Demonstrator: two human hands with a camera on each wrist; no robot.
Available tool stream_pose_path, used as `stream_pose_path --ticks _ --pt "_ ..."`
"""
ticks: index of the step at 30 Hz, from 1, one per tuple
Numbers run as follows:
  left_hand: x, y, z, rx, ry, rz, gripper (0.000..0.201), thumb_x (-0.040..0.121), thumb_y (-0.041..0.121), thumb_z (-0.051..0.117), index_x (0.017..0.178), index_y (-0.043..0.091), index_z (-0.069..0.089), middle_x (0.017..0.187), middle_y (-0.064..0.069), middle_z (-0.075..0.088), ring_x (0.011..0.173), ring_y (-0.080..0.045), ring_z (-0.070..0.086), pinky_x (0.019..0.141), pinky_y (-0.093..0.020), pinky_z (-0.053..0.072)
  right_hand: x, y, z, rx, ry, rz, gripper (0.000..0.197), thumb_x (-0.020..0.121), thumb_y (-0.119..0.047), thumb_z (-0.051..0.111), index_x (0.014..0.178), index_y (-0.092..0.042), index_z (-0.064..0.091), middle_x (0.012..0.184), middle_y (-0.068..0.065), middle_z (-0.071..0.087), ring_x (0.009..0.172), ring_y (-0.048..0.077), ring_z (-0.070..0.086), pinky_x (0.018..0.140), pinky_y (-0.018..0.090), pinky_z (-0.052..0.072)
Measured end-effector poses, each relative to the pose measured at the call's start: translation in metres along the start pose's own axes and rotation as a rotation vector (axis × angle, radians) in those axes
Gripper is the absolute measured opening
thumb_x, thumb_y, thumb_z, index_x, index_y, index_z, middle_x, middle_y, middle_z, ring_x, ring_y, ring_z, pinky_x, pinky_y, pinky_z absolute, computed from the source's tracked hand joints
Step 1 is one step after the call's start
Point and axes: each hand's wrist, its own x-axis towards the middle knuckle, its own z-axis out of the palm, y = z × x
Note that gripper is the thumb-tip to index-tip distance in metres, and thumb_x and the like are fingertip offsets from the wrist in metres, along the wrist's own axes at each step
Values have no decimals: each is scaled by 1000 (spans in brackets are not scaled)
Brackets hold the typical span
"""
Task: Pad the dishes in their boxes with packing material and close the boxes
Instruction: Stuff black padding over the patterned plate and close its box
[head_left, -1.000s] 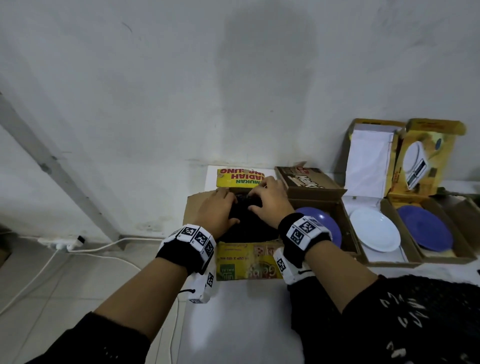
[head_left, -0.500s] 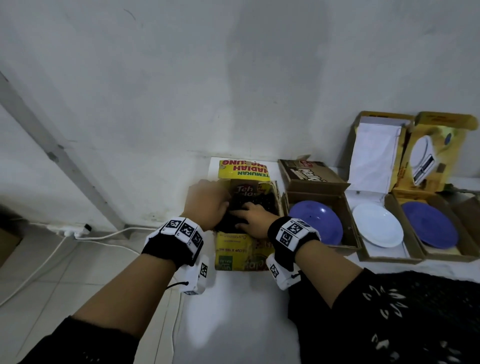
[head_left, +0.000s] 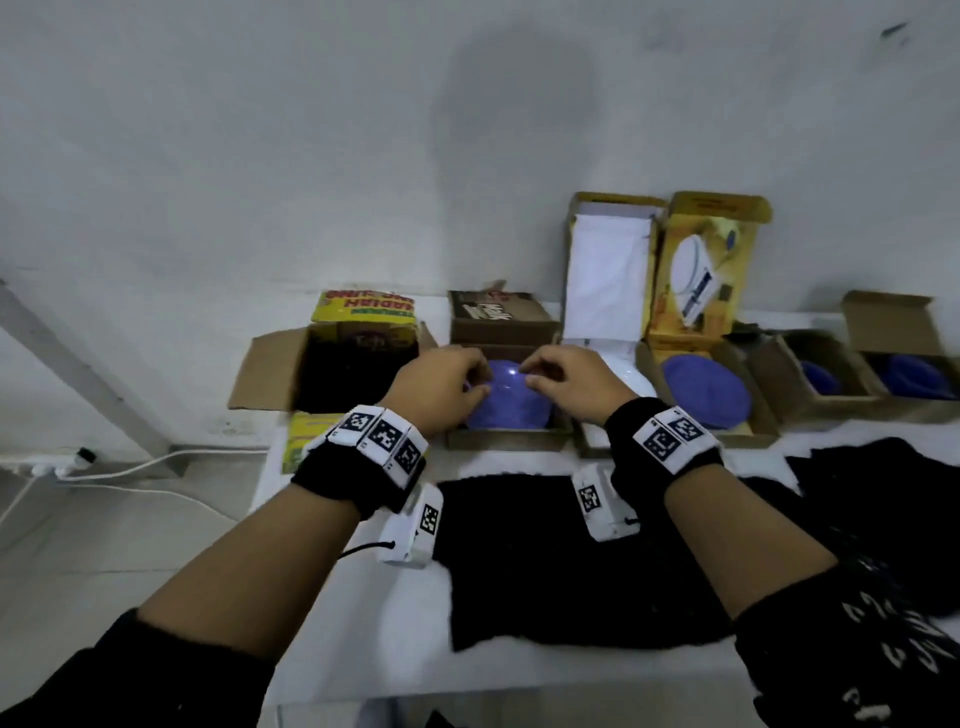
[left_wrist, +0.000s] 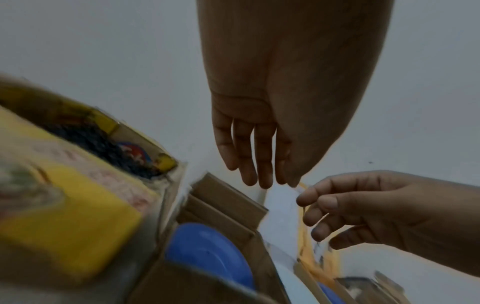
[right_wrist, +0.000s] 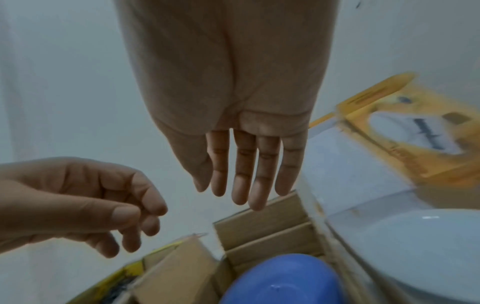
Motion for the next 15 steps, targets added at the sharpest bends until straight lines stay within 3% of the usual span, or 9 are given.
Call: stream_pose_path --ticks 3,6,10,15 --pt "6 51 49 12 -113 19 16 85 27 62 98 19 64 103 0 67 95 -18 62 83 -33 50 -53 61 -27 -5 4 154 12 85 -15 66 96 -16 68 85 1 64 77 14 57 74 25 44" --pt "10 85 96 12 -210 14 17 84 30 64 97 18 64 100 -1 66 96 -21 61 82 -37 52 -100 116 -40 2 -7 304 9 85 -17 67 93 -14 65 86 7 64 81 20 58 74 30 44" --pt "14 108 146 30 -311 -15 25 83 32 66 104 19 64 105 -1 64 100 -20 60 87 -35 51 -147 174 -38 -70 -20 486 18 84 -25 70 89 -11 60 79 2 56 86 23 57 71 26 38" --pt "22 126 185 81 -374 -2 43 83 36 67 121 18 57 123 -5 56 115 -23 52 96 -40 46 -179 204 -20 -77 -106 579 60 75 -51 72 121 -16 52 122 9 45 108 28 53 90 36 48"
